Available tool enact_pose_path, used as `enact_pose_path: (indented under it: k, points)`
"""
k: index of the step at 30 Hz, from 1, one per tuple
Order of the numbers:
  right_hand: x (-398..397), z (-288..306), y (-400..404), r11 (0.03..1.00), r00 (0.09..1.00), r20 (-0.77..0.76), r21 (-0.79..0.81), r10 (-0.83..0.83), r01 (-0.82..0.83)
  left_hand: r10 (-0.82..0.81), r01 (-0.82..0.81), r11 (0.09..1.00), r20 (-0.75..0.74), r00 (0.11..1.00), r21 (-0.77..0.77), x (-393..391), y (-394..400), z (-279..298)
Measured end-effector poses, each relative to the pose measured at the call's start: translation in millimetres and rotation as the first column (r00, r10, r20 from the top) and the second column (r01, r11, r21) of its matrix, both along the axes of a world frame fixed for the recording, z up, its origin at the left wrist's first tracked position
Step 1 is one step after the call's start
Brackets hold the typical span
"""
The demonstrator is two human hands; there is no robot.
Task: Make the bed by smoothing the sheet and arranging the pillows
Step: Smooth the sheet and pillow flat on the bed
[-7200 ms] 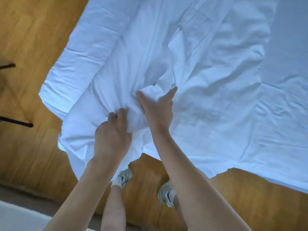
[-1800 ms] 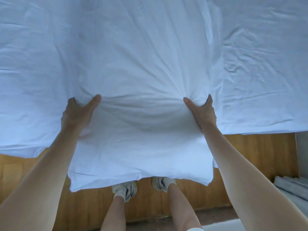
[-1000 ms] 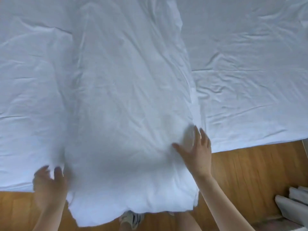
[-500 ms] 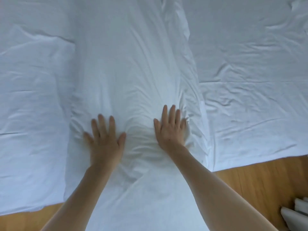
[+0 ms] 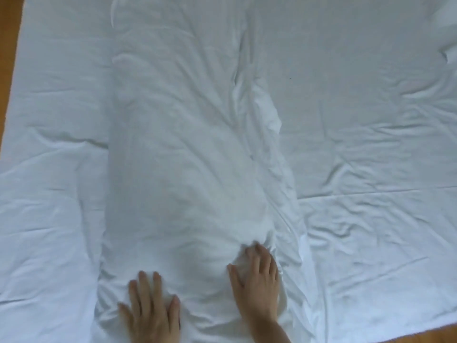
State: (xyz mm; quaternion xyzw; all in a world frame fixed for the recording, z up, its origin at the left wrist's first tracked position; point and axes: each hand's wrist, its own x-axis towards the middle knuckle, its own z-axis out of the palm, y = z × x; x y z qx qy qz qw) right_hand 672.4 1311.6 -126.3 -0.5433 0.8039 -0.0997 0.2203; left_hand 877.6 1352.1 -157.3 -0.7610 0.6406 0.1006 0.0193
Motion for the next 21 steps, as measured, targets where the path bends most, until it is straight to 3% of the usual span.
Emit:
enact_pose_path:
  k: [3,7,10,12,14,18,21]
  points:
    - [-15,6,-29,0.982,0.998,0.056,-0.19,0.025,-0.014,0.077,-0.079,0.997,-0.059,0.995,-0.028,-24,-31,5]
    - [-27,17,-130,0.926,0.989,0.149,-0.375,0.026,0.032,-0.086,-0.014,0.957,-0.329,0.94,-0.291,-71,-157,42]
    - [-34,24,-231,0.906,0.97,0.241,-0.419,0.039,0.067,-0.314,0.246,0.909,-0.168,0.934,-0.336,-97,-260,66]
    - [-38,30,-297,0.927,0.951,0.308,-0.361,0.014,0.103,-0.469,0.451,0.848,0.004,0.883,-0.279,-111,-319,67]
    - [-46,37,-354,0.961,0.935,0.353,-0.254,-0.014,0.111,-0.626,0.635,0.752,0.11,0.772,-0.178,-124,-369,65]
    - [-47,45,-435,0.989,0.867,0.476,0.066,-0.151,0.136,-0.857,0.856,0.508,0.145,0.494,0.09,-132,-429,59]
    - [-32,47,-461,0.94,0.747,0.578,0.274,-0.328,0.201,-0.902,0.896,0.423,0.161,0.401,0.134,-122,-451,49]
